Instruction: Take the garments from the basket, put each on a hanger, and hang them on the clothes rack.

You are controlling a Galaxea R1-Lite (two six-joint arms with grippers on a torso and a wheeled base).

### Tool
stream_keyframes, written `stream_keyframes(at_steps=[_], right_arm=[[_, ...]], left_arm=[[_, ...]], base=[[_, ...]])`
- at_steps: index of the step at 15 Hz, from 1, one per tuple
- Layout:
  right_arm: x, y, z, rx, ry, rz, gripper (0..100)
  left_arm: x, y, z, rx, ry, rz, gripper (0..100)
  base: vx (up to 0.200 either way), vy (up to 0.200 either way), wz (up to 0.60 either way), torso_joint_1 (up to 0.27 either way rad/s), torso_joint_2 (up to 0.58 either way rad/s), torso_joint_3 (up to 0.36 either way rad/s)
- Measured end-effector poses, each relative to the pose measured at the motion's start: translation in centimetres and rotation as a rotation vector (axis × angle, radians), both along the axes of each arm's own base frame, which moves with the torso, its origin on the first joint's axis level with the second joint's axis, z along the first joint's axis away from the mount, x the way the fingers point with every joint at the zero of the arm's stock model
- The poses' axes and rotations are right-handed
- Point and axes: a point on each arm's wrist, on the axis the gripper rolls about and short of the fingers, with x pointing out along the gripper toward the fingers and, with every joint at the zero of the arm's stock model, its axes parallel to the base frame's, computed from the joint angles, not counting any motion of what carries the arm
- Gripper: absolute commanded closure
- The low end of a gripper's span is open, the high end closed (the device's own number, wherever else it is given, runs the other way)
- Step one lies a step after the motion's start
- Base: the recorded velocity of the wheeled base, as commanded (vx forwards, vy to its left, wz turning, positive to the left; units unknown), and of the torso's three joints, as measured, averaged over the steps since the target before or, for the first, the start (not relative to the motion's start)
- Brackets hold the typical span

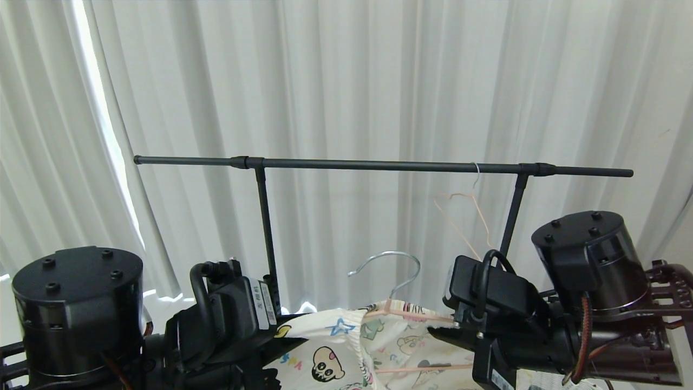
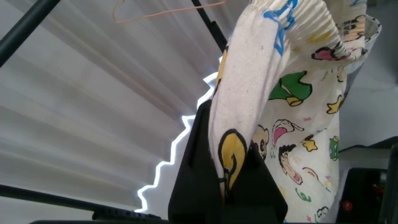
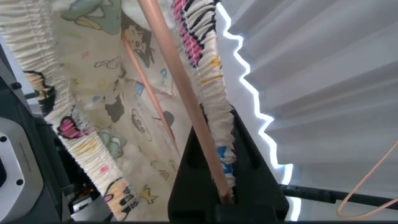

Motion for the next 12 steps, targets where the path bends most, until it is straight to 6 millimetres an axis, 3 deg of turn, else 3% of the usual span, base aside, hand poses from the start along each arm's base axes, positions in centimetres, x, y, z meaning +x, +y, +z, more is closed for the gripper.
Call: stream_keyframes(at_steps=[4,5,12], right_arm=[[0.1,0.1,0.3,0.022,-0.024,-0.006,100],[0.2,0.2,0.4,0.028,-0.032,-0.004,100],[0.3,-0.4,1.2,0.055,-0.062,-0.021,100]], left_arm=[[0.0,0.0,0.0,0.000,0.000,0.001,100],[0.0,0.0,0.0,-0.001,-0.002,0.001,0],[0.1,0.4,0.0,-0.006,0.006,0.026,0]], base=[[0.000,0.000,0.00,0.000,0.00,0.000],[0.000,0.000,0.00,0.000,0.00,0.000],[0.000,0.000,0.00,0.000,0.00,0.000]])
